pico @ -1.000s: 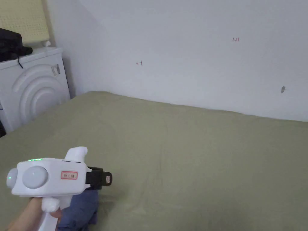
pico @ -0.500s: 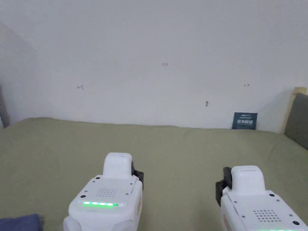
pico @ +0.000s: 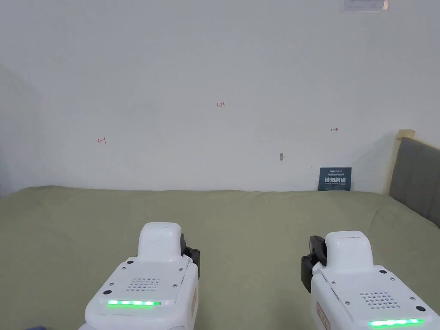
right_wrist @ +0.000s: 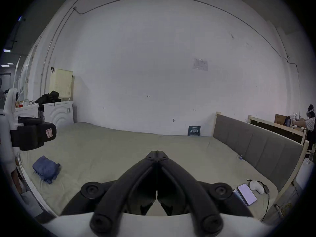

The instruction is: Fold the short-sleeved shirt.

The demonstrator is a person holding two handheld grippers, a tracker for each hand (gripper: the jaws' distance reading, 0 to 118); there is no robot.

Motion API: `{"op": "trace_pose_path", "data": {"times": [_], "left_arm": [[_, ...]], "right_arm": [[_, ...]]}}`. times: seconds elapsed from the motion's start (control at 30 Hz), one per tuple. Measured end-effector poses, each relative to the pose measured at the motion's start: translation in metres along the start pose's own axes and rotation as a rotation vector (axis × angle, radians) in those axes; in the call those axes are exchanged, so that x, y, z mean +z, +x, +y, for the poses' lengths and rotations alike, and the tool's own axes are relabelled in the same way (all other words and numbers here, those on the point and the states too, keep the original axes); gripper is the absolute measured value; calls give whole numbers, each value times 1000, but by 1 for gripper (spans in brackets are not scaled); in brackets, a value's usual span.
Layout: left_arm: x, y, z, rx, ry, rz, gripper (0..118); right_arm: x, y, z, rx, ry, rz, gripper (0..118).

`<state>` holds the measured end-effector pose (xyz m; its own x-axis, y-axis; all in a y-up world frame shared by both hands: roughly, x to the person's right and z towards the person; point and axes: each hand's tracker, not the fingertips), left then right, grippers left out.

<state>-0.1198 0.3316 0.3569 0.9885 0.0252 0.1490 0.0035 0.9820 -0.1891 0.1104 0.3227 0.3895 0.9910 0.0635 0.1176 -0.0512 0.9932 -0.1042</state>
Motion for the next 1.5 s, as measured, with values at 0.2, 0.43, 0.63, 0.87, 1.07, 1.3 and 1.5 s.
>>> {"op": "trace_pose_path", "data": {"times": [0.2, 0.43, 0.63, 0.87, 1.07, 1.3, 1.5], "left_arm": [[0, 3, 6, -23, -4, 90, 118], [6, 2, 7, -3, -17, 82, 118], [14, 4, 4, -14, 9, 74, 118], [15, 2, 4, 4, 13, 68, 118], [14, 1, 1, -12, 4, 72, 118], [16, -3, -2, 5, -5, 71, 118], [17, -4, 1, 1, -1, 68, 118]], "right_arm": [[-4, -1, 3, 36, -6, -29, 114], [0, 8, 3, 6, 17, -9, 118], [0, 11, 10, -17, 4, 41, 118], [6, 11, 12, -9, 29, 61, 118], [5, 15, 7, -3, 12, 52, 118], [3, 16, 4, -28, -21, 60, 118], [3, 14, 4, 17, -11, 48, 118]]}}
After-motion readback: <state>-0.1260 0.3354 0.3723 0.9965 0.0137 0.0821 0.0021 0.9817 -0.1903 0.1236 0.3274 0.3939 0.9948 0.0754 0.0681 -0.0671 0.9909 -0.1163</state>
